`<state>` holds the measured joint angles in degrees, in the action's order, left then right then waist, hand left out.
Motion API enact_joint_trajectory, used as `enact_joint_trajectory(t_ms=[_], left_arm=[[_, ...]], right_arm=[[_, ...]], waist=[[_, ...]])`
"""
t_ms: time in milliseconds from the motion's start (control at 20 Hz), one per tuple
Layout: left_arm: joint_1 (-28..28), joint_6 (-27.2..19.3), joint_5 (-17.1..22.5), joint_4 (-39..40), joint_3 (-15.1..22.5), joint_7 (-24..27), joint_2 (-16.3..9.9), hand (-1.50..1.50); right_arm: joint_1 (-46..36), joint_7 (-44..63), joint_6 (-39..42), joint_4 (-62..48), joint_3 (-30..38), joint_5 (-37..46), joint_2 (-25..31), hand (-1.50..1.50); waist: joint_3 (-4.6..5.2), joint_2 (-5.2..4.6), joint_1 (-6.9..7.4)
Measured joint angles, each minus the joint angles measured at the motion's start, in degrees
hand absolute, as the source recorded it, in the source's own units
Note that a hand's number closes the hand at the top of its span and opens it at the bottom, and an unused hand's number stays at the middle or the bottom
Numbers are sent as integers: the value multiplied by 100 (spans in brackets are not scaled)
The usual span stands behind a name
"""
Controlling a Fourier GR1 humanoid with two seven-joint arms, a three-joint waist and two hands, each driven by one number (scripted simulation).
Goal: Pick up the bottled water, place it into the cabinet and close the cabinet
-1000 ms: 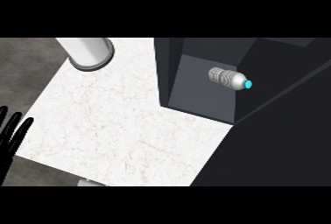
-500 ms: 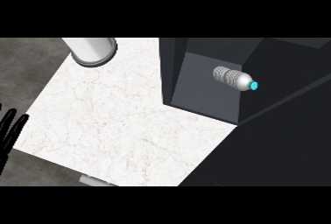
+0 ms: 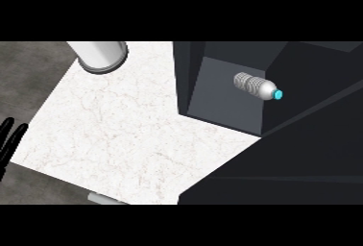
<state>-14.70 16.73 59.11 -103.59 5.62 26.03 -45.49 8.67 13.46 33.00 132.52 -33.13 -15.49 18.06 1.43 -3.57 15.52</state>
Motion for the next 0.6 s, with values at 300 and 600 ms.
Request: enact_joint_trajectory(t_ms=[300, 600], left_arm=[[-3, 38, 31, 81, 3, -33, 3, -150], [-18, 45, 66, 192, -30, -36, 28, -150]], right_arm=[[-1098, 689, -144, -607, 285, 33, -266, 150], [-2186, 1310, -310, -1396, 420, 45, -695, 150]], waist=[[-7, 75, -62], [-27, 117, -120]])
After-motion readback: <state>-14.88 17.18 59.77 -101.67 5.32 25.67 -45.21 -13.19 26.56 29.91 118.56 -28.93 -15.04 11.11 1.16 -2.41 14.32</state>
